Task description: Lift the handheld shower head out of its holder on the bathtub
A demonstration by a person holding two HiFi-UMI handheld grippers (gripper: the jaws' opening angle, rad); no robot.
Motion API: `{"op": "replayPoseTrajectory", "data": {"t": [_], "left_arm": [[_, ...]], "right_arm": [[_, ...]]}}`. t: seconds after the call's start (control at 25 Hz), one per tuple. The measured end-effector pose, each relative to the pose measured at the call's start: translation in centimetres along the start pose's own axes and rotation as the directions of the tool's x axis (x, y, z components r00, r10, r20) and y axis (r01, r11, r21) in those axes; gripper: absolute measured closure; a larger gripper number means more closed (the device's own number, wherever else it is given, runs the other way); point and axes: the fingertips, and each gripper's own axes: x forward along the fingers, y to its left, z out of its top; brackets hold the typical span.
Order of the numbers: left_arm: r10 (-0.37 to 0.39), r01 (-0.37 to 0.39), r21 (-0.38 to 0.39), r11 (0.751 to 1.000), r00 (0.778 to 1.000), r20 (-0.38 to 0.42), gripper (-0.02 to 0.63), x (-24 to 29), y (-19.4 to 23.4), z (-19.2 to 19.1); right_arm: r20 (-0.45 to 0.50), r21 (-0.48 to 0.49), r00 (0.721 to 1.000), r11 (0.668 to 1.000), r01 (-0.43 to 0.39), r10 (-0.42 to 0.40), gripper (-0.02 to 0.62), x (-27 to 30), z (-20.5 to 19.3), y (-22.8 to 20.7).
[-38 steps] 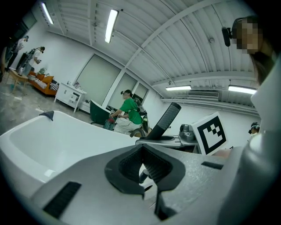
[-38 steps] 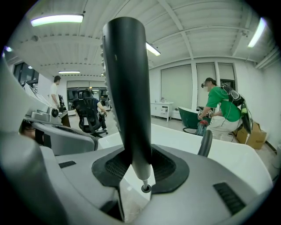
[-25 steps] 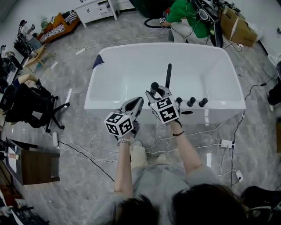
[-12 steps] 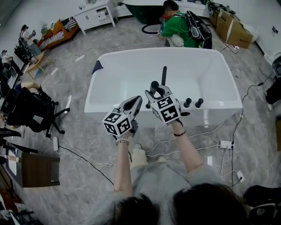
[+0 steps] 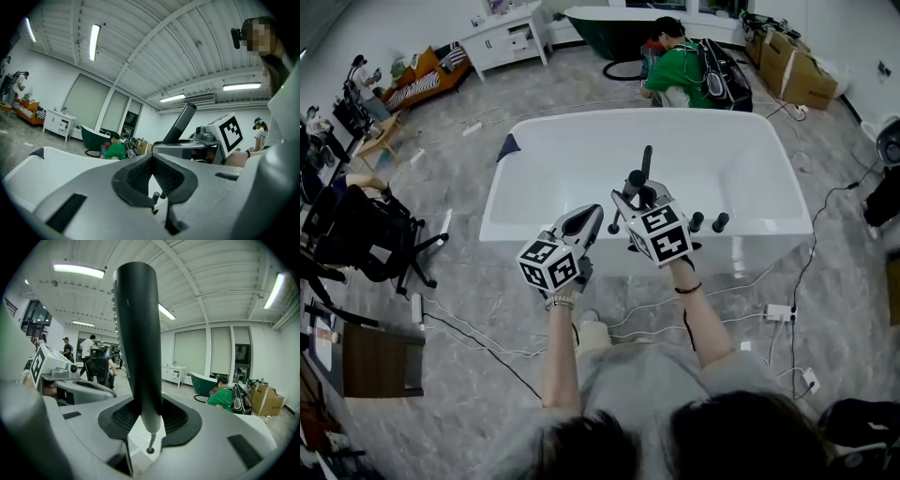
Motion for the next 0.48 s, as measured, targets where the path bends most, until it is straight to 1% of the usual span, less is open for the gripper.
{"op": "replayPoseTrajectory", "data": {"t": [0.24, 0.48], "left_arm": [[-0.021, 0.021, 0.007, 1.0, 0.999, 0.028, 0.601, 0.0, -1.5, 0.9], [-0.034, 0.033, 0.022, 0.999, 0.999, 0.036, 0.601, -0.4, -2.5, 1.5]], "right_arm": [[0.044, 0.002, 0.999, 1.0, -0.017, 0.016, 0.463, -1.3, 1.5, 0.5], [0.058, 0.0, 0.998, 1.0, -0.02, 0.02, 0.464, -2.2, 2.2, 1.2]]}}
